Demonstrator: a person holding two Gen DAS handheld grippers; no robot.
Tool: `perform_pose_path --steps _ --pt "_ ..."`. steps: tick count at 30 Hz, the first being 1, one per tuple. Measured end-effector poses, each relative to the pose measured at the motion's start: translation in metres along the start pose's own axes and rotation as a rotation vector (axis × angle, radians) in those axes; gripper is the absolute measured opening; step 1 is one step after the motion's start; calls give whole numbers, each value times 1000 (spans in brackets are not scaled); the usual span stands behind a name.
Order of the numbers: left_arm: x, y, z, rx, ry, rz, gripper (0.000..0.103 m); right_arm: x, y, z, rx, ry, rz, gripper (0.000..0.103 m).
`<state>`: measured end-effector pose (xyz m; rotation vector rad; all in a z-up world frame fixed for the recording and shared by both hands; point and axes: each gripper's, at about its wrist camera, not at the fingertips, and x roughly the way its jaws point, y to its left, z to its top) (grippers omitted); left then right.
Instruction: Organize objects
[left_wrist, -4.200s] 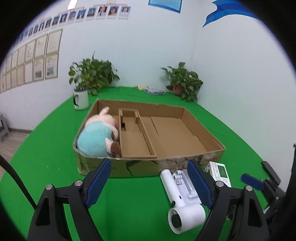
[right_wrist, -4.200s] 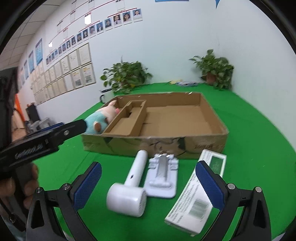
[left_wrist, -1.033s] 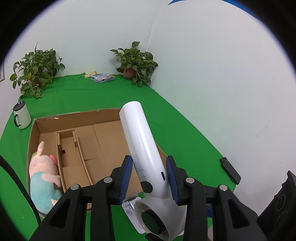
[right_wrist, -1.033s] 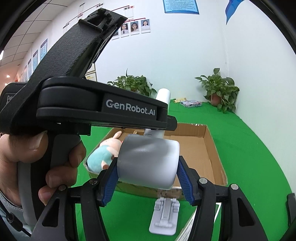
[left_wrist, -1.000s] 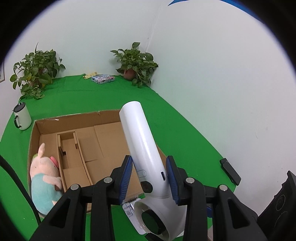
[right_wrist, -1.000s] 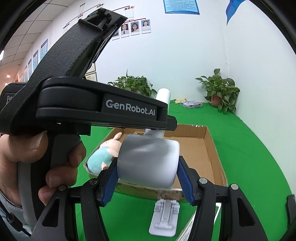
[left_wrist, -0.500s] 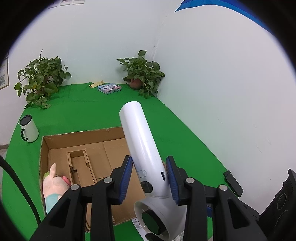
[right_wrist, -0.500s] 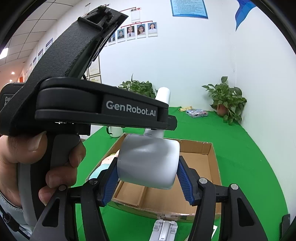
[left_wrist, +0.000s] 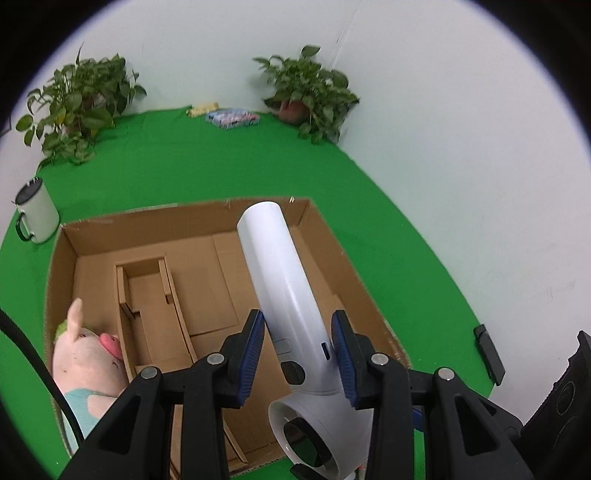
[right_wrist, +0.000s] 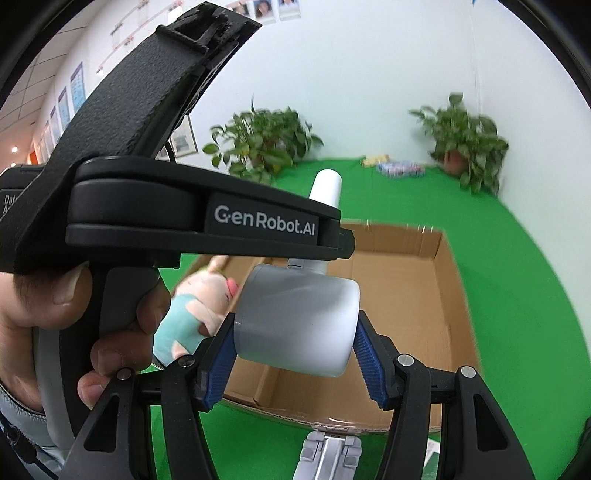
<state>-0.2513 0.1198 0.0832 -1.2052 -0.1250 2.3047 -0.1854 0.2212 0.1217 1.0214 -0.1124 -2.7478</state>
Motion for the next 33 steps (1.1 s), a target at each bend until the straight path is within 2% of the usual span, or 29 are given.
perform_pose_path --steps 9,16,22,25,28,33 --pt "75 27 -13 -47 147 33 37 60 -25 -54 76 133 54 57" --pt "118 36 -21 -65 248 74 37 96 -53 -74 127 228 106 57" --pt "138 47 -30 -126 348 104 37 127 -76 -78 163 311 161 57" --pt "133 49 -30 -125 344 103 37 136 -77 -85 166 343 175 57" --pt "121 52 -25 -150 318 72 37 139 -73 -94 177 376 178 57" --pt "74 52 -21 -119 204 88 37 134 -75 -90 185 383 215 60"
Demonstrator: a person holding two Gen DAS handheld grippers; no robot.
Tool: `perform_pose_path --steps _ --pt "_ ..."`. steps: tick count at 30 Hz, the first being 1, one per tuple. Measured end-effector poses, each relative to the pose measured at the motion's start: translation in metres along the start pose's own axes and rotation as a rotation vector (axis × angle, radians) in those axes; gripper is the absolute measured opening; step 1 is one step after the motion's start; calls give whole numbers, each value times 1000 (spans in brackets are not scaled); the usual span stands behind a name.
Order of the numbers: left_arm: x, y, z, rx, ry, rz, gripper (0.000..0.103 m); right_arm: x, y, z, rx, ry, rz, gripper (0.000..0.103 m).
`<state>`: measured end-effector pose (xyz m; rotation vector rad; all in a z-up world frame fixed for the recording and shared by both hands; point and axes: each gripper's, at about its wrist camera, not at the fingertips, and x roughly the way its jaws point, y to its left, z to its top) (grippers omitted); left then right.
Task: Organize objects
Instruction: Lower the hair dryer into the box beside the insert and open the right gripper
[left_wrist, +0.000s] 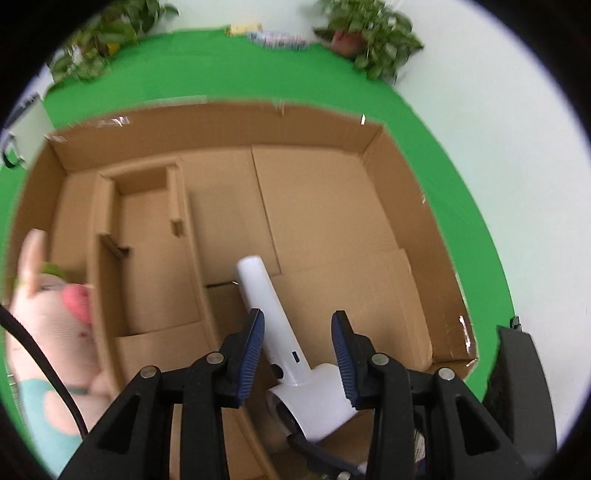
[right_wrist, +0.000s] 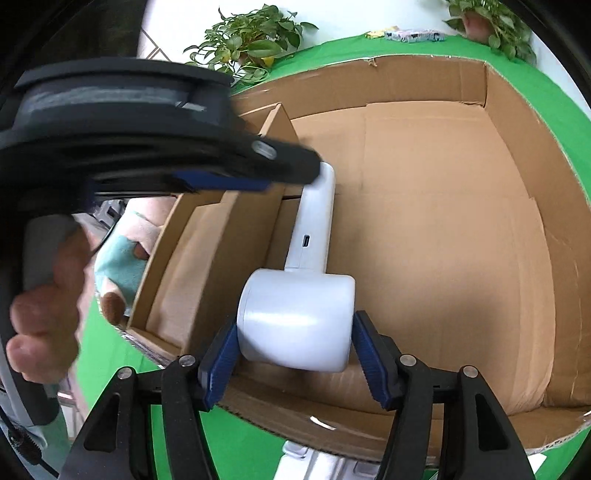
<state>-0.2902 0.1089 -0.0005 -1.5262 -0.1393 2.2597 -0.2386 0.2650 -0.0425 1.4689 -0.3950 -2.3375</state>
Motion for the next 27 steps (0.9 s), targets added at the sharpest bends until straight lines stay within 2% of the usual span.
perform_pose_path --steps 5,7,9,10,15,21,25,27 --pt "-37 4 -26 68 -118 68 37 -26 -7 7 28 -38 80 60" --pt "-42 11 -44 82 -133 108 37 -32 -8 10 43 -40 68 57" --pt "-37 17 -60 87 -127 153 37 -30 -9 16 57 -9 29 43" --pt "-33 21 -66 83 -115 161 37 -27 -9 21 59 6 17 42" --pt "-15 35 -85 44 -77 155 33 -14 -4 36 61 55 -6 36" --pt "-12 34 -95 80 -89 146 33 -6 -2 34 62 100 -49 34" --pt "-14 36 -100 89 -91 143 31 -14 -3 29 127 80 -62 33" --pt "-15 37 -100 96 -91 140 31 -17 -9 10 202 63 -39 31"
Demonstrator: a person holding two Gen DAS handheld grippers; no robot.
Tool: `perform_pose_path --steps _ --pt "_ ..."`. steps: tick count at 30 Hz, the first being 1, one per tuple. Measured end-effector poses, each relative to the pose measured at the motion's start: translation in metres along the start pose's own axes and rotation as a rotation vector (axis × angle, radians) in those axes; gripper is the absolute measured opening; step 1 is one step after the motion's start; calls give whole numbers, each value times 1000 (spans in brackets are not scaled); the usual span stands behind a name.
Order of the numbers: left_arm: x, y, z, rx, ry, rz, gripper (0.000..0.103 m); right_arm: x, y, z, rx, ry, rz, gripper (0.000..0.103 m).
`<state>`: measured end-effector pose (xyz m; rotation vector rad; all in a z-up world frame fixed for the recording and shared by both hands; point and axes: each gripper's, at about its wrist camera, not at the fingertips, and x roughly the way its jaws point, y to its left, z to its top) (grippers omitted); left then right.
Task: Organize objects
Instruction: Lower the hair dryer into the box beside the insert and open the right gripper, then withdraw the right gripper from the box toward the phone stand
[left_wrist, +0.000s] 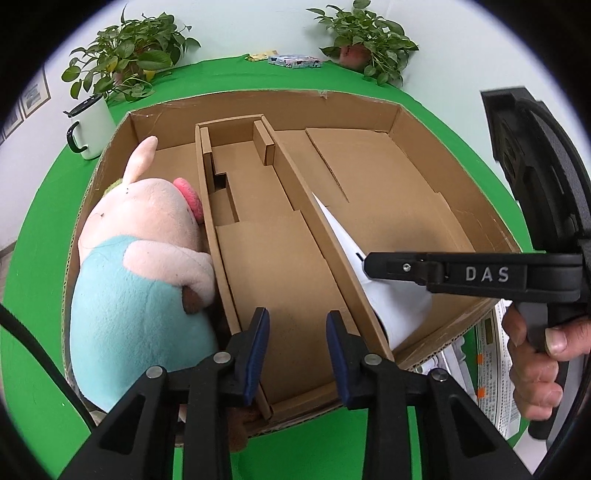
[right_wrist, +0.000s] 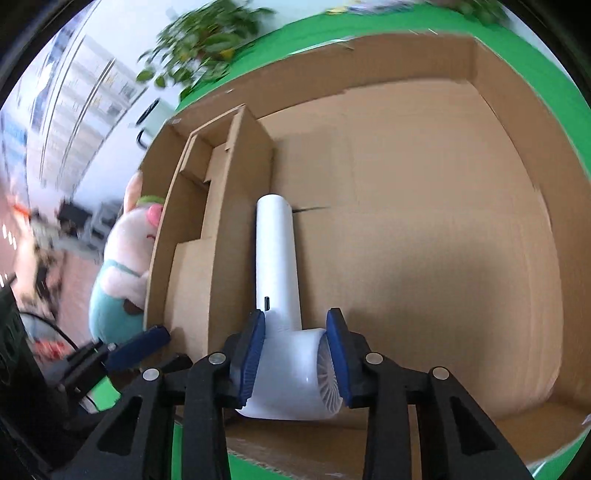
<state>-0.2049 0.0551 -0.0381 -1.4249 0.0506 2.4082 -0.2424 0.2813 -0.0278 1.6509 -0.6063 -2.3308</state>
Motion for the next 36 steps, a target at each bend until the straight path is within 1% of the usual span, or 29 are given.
perform_pose_path --steps 1,2,5,9,12,13,16,17,18,19,20,21,22,23,24,26,28,30,31,32,36 --pt "-1 1 -1 3 0 2 31 0 -3 -3 33 1 16 31" --pt "-1 1 -2 6 0 8 31 10 -7 -3 54 0 21 31" --pt "-2 5 -4 -5 -4 -6 29 16 -8 -6 62 -8 3 31" --pt "-4 6 -6 -5 0 3 28 29 -11 2 97 4 20 34" --pt "-5 5 -8 -13 5 14 28 29 -5 4 74 -4 -2 35" --pt "-5 5 -9 -17 5 16 28 36 -1 8 63 -6 -10 35" --pt "-6 3 -11 -28 7 26 28 33 6 8 6 -26 -47 43" --pt "-7 1 -12 -25 6 31 28 26 9 5 -31 -58 -78 50" --pt "-8 -1 -13 -18 0 37 28 18 12 0 -67 -93 -108 60" --pt "-10 -2 -15 -11 -12 46 28 10 15 -5 -103 -125 -130 66" --pt "-14 -3 -17 -11 -31 58 28 -3 21 -14 -164 -179 -162 82" --pt "-20 -3 -19 -19 -58 66 28 -14 27 -25 -215 -233 -192 94" --pt "-29 -4 -22 -28 -102 80 28 -25 31 -36 -249 -284 -219 98" --pt "-41 -5 -25 -36 -170 96 28 -38 36 -52 -294 -359 -254 103" --pt "-53 -7 -30 -42 -230 109 30 -47 40 -64 -321 -410 -275 102" --pt "-77 -12 -42 -53 -351 115 40 -63 45 -90 -358 -508 -306 102" --pt "-99 -20 -58 -59 -470 125 67 -77 45 -114 -362 -580 -305 102" --pt "-113 -27 -71 -64 -545 142 80 -84 43 -130 -357 -624 -303 102" --pt "-118 -31 -78 -68 -573 148 80 -86 44 -136 -356 -636 -298 102" --pt "-122 -35 -81 -72 -583 151 80 -89 44 -142 -353 -647 -290 102" --pt "-126 -43 -94 -92 -587 147 80 -89 35 -157 -340 -654 -274 102"
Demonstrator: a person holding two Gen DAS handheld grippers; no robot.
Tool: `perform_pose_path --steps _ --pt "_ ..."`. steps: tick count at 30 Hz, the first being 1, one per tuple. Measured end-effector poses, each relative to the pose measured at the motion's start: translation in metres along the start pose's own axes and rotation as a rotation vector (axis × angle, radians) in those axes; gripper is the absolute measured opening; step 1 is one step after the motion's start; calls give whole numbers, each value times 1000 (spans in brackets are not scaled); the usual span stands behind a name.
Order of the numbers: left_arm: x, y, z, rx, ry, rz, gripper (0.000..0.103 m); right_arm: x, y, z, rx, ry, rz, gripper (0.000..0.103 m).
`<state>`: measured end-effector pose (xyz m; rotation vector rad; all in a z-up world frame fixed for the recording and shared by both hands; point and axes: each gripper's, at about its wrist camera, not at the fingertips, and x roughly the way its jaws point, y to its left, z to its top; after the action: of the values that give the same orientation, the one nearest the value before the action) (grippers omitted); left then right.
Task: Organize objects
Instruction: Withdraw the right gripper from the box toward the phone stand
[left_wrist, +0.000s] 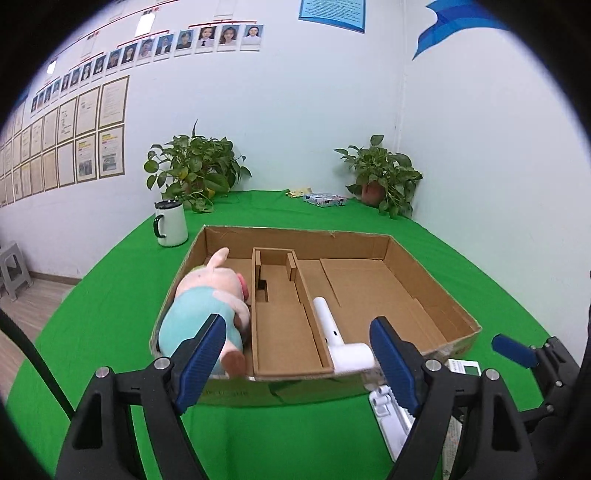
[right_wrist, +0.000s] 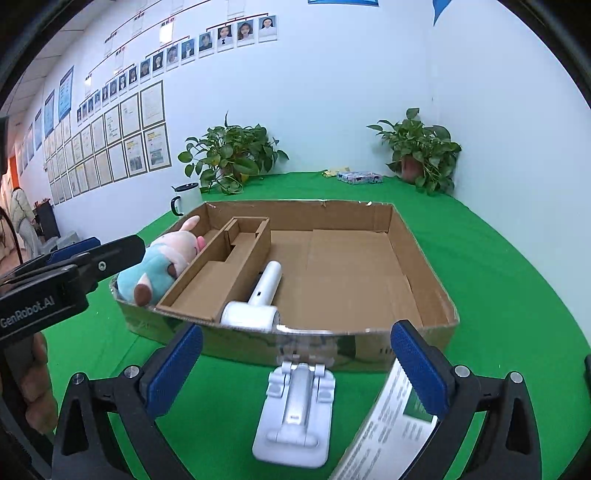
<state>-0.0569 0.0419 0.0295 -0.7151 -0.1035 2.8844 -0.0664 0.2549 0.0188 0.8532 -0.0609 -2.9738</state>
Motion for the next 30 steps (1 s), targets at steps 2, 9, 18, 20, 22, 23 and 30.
perform_pose_path --steps 2,9,18,20,22,23,30 --pt "-3 1 -3 -7 1 10 80 -3 1 -6 0 -2 -1 102" --pt "-7 2 -8 1 0 54 79 -13 2 -14 -11 -26 7 102" --pt "-7 0 -12 1 26 -6 35 -25 3 -20 -17 -39 48 102" --pt "-5 -2 -15 5 43 -4 60 -21 7 -28 -32 -10 103 102" --pt "-2 -2 -20 7 61 -20 74 -13 11 -39 -36 39 177 102" --pt "1 -2 -23 6 84 -34 74 -8 11 -43 -31 67 208 102" --pt "20 1 -47 -19 235 -122 74 36 -1 -75 16 254 225 102"
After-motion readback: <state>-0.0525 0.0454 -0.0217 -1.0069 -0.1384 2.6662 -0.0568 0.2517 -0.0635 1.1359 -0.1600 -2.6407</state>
